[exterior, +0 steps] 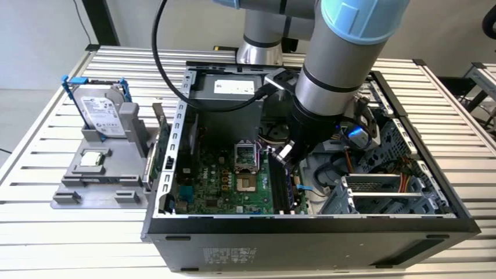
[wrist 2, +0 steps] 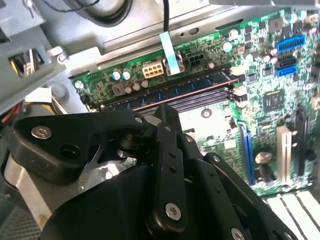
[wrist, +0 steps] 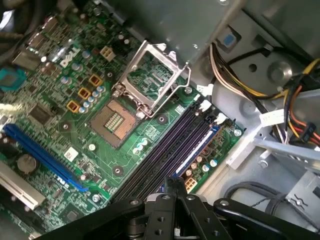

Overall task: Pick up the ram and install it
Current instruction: 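Press down the ram until it locks into place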

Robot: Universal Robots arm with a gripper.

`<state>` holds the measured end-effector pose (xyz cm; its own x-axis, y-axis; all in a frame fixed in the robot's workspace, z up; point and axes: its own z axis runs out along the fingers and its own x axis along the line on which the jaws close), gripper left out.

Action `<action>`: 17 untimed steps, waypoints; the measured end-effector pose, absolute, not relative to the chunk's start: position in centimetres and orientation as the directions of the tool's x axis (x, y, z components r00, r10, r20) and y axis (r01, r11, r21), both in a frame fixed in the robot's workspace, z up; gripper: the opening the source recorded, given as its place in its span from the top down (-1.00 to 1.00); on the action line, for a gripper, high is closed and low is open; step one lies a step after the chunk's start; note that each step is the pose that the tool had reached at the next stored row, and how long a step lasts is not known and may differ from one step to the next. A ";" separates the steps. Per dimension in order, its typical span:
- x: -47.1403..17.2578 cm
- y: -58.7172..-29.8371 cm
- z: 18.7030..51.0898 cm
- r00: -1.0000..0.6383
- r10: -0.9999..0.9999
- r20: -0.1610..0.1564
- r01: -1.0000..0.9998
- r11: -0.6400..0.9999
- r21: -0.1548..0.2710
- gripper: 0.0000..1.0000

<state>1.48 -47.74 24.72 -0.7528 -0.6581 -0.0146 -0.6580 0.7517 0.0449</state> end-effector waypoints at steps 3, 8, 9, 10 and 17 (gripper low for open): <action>1.5 -47.7 24.7 -0.716 -0.698 -0.015 -0.698 0.715 0.045 1.00; 1.5 -47.7 24.7 -0.649 -0.760 -0.015 -0.760 0.648 0.045 1.00; 1.5 -47.7 24.7 -0.635 -0.773 -0.015 -0.772 0.634 0.045 1.00; 1.5 -47.7 24.7 -0.621 -0.784 -0.015 -0.783 0.620 0.045 1.00; 1.5 -47.7 24.7 -0.519 -0.855 -0.015 -0.854 0.518 0.044 1.00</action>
<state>1.48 -47.74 24.72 -0.5191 -0.8546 -0.0154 -0.8542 0.5180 0.0442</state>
